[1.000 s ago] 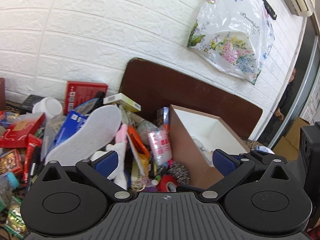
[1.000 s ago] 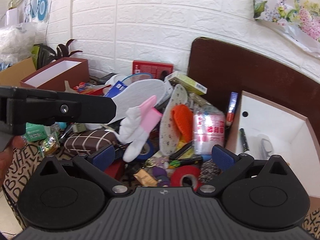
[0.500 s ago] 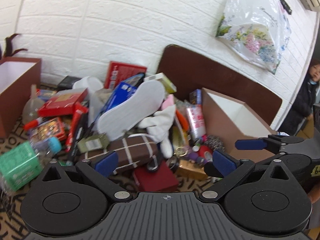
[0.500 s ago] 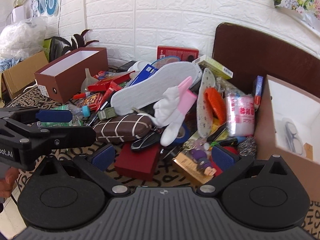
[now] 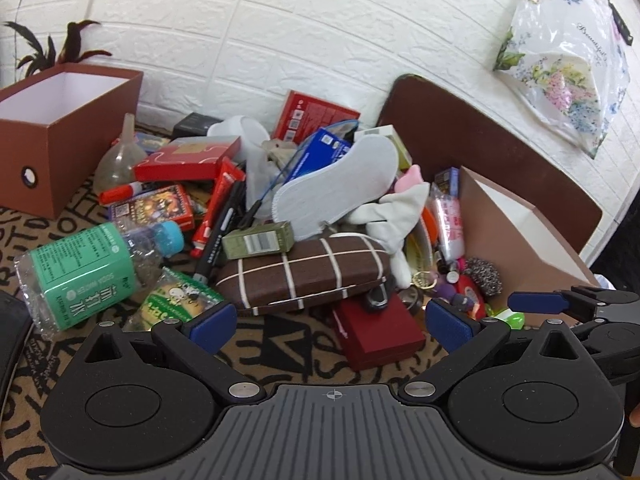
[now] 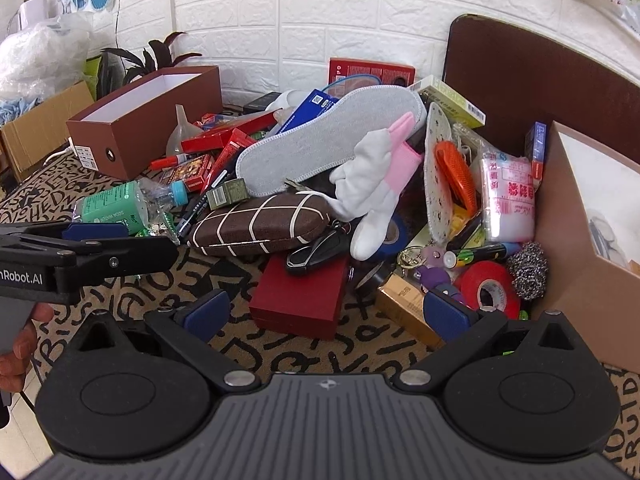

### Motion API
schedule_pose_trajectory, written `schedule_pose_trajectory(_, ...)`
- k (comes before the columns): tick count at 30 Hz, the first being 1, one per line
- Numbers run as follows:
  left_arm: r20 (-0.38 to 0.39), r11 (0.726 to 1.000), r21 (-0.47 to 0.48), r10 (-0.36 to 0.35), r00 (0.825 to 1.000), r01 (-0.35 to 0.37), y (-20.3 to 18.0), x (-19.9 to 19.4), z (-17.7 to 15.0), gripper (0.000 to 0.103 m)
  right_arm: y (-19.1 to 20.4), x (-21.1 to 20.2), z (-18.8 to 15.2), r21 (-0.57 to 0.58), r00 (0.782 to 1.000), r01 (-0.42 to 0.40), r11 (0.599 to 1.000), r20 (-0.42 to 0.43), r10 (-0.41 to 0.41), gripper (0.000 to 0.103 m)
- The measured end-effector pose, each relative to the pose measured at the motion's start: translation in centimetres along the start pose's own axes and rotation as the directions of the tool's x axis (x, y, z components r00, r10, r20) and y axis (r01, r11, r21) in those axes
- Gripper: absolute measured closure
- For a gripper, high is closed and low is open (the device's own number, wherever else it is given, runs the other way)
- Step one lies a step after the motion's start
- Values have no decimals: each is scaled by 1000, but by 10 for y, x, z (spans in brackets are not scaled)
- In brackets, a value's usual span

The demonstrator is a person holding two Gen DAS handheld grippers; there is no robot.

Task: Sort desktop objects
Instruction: 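Withdraw both open tools from the box back to the pile, then reach the left tool to the snack bun packet while the right tool reaches the red box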

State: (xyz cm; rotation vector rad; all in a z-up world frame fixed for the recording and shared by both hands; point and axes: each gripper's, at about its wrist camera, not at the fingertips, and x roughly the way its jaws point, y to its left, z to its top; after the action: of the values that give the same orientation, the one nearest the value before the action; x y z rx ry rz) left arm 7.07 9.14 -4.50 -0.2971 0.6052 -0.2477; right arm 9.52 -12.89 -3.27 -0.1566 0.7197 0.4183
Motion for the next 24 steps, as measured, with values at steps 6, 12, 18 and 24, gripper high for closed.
schedule_pose_trajectory(6,-18,999,8,41,999,-41,10,7,-6,0,6,10,-6,27,1000,-7,1000,-4,7,0)
schedule_pose_trajectory(12,-31,996,29,86,996,-85,17,13,-11,0,11,23,-13,19,1000,21,1000,-20,-21,0)
schedule_pose_trajectory(18,-68,993,-4,113,991,-114,28,22,-16,0,11,35,-20,23,998,34,999,-45,-33,0)
schedule_pose_trajectory(24,-81,992,15,126,989,-125,29,29,-18,0,6,45,-23,60,997,43,997,-59,-39,0)
